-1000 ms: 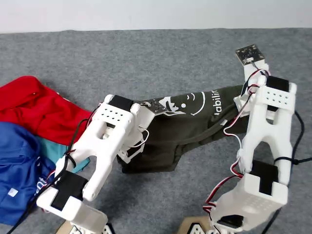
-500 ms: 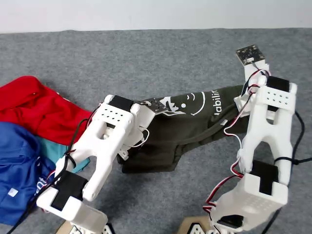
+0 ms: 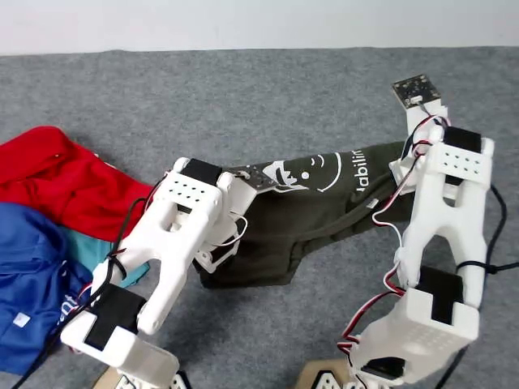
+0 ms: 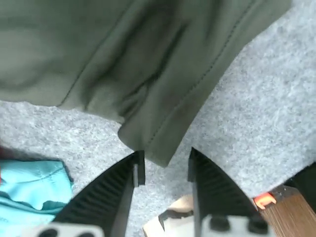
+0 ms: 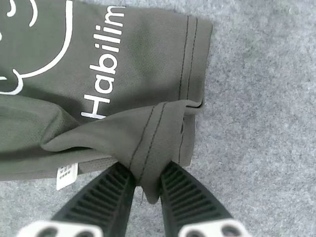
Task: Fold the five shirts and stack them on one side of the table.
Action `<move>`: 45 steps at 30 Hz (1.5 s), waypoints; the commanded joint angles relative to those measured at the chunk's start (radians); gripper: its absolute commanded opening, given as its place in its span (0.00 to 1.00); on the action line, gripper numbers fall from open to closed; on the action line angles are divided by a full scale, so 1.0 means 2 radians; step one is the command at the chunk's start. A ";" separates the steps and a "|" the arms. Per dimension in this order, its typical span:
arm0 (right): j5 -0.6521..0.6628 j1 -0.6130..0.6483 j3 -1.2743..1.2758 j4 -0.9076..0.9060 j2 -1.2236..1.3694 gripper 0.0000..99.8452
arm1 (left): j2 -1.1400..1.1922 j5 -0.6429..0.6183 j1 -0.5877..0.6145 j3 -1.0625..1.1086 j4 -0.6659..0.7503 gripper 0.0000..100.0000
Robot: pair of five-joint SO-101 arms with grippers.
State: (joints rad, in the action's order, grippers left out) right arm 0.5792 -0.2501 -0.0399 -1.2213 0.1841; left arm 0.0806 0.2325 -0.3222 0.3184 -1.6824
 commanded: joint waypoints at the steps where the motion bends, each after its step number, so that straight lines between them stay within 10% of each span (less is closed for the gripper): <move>1: -0.005 0.003 -0.007 -0.002 -0.004 0.01 | -0.019 -0.004 0.002 -0.002 0.016 0.17; 25: -0.004 0.002 -0.007 -0.002 -0.005 0.01 | 0.051 0.028 0.002 -0.065 -0.017 0.00; 45: -0.003 0.003 -0.229 -0.191 -0.079 0.01 | -0.083 -0.043 0.009 -0.420 -0.035 0.00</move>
State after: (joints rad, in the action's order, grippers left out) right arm 0.5792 -0.2501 -0.3836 -1.5543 0.1243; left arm -0.0376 0.1435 -0.3191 -0.3552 -1.7269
